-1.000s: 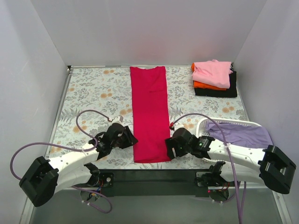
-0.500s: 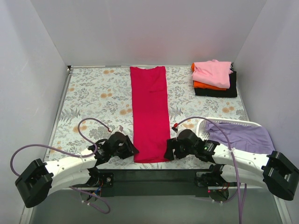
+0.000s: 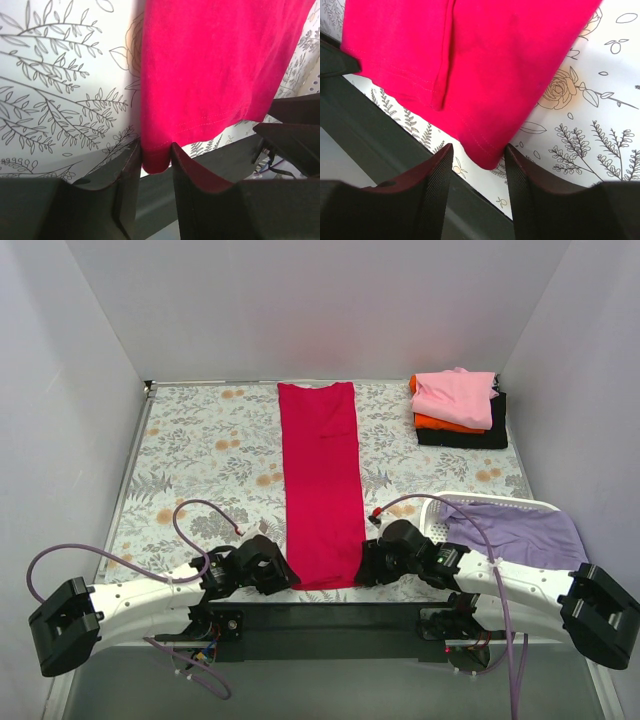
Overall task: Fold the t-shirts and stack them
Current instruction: Fold the tshirt
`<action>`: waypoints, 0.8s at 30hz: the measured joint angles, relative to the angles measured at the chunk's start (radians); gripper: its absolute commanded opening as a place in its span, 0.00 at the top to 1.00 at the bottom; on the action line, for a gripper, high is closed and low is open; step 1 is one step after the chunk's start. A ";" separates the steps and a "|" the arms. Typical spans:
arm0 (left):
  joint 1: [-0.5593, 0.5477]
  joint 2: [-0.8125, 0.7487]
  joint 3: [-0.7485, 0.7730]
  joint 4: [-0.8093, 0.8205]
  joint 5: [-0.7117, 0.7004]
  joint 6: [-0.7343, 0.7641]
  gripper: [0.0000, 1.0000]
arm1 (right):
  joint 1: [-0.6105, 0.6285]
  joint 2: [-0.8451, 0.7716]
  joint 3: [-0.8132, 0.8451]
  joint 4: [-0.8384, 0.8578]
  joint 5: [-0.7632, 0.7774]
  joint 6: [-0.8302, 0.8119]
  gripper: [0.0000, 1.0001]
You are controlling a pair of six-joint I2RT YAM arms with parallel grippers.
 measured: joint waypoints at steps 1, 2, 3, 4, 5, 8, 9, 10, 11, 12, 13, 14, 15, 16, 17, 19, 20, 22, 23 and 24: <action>-0.005 -0.002 0.000 -0.005 -0.004 -0.008 0.73 | 0.000 0.002 0.000 0.001 0.000 0.000 0.61; -0.008 -0.003 0.000 -0.010 -0.009 -0.013 0.75 | 0.000 0.004 0.000 0.003 0.000 0.000 0.62; -0.010 -0.003 0.000 -0.015 -0.013 -0.017 0.77 | 0.000 0.006 0.000 0.005 0.001 0.000 0.62; -0.012 -0.003 0.000 -0.019 -0.017 -0.023 0.78 | 0.000 0.009 0.000 0.007 0.002 0.000 0.63; -0.014 -0.003 0.000 -0.022 -0.021 -0.026 0.80 | 0.000 0.012 0.000 0.010 0.003 0.000 0.66; -0.017 0.002 0.000 -0.032 -0.028 -0.036 0.90 | 0.000 0.021 0.000 0.015 0.008 -0.001 0.77; -0.018 0.004 0.000 -0.034 -0.031 -0.037 0.95 | 0.000 0.024 0.000 0.015 0.011 -0.005 0.81; -0.020 0.004 0.000 -0.033 -0.033 -0.038 0.97 | 0.000 0.029 0.000 0.015 0.015 -0.005 0.86; -0.021 0.004 0.000 -0.034 -0.034 -0.039 0.99 | 0.000 0.034 0.000 0.015 0.019 -0.007 0.94; -0.023 0.004 0.000 -0.032 -0.035 -0.038 1.00 | 0.000 0.039 0.000 0.015 0.021 -0.011 0.99; -0.025 0.004 0.000 -0.029 -0.037 -0.035 1.00 | 0.000 0.041 0.000 0.016 0.023 -0.014 0.99; -0.027 0.005 -0.001 -0.026 -0.039 -0.031 1.00 | 0.000 0.042 0.000 0.016 0.024 -0.015 0.99; -0.030 0.006 -0.002 -0.019 -0.039 -0.026 1.00 | 0.000 0.042 0.000 0.017 0.024 -0.019 0.99; -0.032 0.007 -0.005 -0.009 -0.039 -0.022 1.00 | 0.000 0.042 0.000 0.017 0.023 -0.024 0.99; -0.036 0.008 -0.008 0.001 -0.039 -0.015 1.00 | 0.000 0.042 0.000 0.017 0.023 -0.027 0.99; -0.048 0.009 -0.013 0.020 -0.039 0.001 1.00 | 0.000 0.041 0.000 0.016 0.019 -0.038 0.99; -0.055 0.010 -0.014 0.026 -0.039 0.010 1.00 | 0.000 0.040 0.000 0.014 0.015 -0.046 0.99; -0.071 0.011 -0.014 0.033 -0.035 0.032 1.00 | 0.000 0.033 0.001 0.000 0.002 -0.065 0.99; -0.079 0.012 -0.014 0.035 -0.029 0.043 1.00 | 0.000 0.028 0.003 -0.016 -0.007 -0.077 0.99; -0.085 0.012 -0.014 0.035 -0.021 0.054 1.00 | 0.000 0.023 0.005 -0.033 -0.018 -0.085 0.99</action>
